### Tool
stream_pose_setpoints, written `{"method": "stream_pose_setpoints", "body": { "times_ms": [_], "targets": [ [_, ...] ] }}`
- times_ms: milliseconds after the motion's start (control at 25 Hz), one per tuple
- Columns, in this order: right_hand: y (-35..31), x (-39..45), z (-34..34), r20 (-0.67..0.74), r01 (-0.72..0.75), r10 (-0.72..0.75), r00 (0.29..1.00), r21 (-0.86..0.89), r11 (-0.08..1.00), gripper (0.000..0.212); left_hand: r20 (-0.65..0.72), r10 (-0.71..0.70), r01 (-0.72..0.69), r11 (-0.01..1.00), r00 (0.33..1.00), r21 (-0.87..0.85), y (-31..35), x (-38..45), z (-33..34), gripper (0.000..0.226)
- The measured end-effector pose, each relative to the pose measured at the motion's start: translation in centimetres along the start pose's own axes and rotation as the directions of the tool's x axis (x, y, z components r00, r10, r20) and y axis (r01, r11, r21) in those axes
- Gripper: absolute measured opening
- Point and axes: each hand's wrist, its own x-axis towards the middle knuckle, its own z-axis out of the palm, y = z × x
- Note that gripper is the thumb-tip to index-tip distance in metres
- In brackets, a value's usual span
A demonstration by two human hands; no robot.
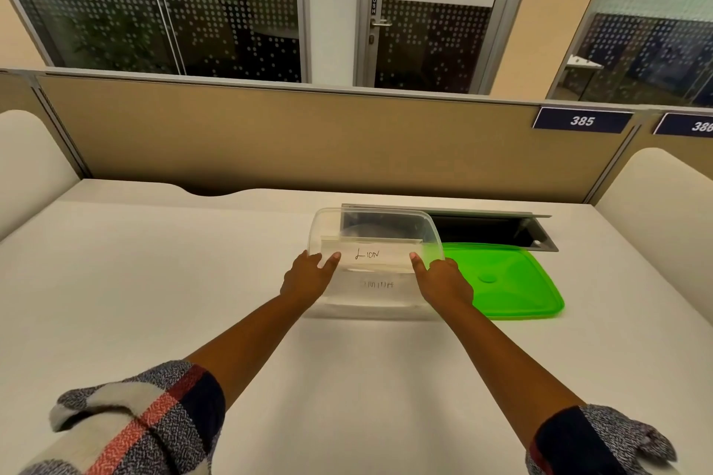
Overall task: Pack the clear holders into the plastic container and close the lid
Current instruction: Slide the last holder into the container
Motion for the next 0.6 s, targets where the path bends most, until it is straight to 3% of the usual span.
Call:
{"method": "stream_pose_setpoints", "body": {
  "times_ms": [120,240,360,440,600],
  "targets": [
    [0.3,0.0,0.2,0.009,0.025,-0.025,1.0,0.04,0.999,0.062,-0.021,-0.001,0.003,0.997,1.0,0.077,-0.3,0.0,0.5,0.063],
    [1.4,-0.2,0.4,-0.024,0.128,-0.126,0.992,0.154,0.98,0.062,-0.149,0.095,-0.104,0.993,0.984,-0.05,-1.3,-1.3,1.1,0.067],
    [2.9,-1.2,0.6,-0.172,0.23,-0.194,0.966,0.219,0.948,0.062,-0.278,0.088,-0.131,0.981,0.957,-0.141,-2.5,-3.5,1.8,0.07],
    [4.2,-2.4,1.1,-0.211,0.28,-0.237,0.948,0.201,0.939,0.065,-0.307,0.107,-0.143,0.985,0.946,-0.096,-3.7,-5.3,2.7,0.068],
    [7.2,-5.4,2.7,-0.124,0.346,-0.334,0.934,0.089,0.934,0.072,-0.267,0.196,-0.198,0.98,0.944,0.022,-6.3,-8.9,4.7,0.064]
  ]
}}
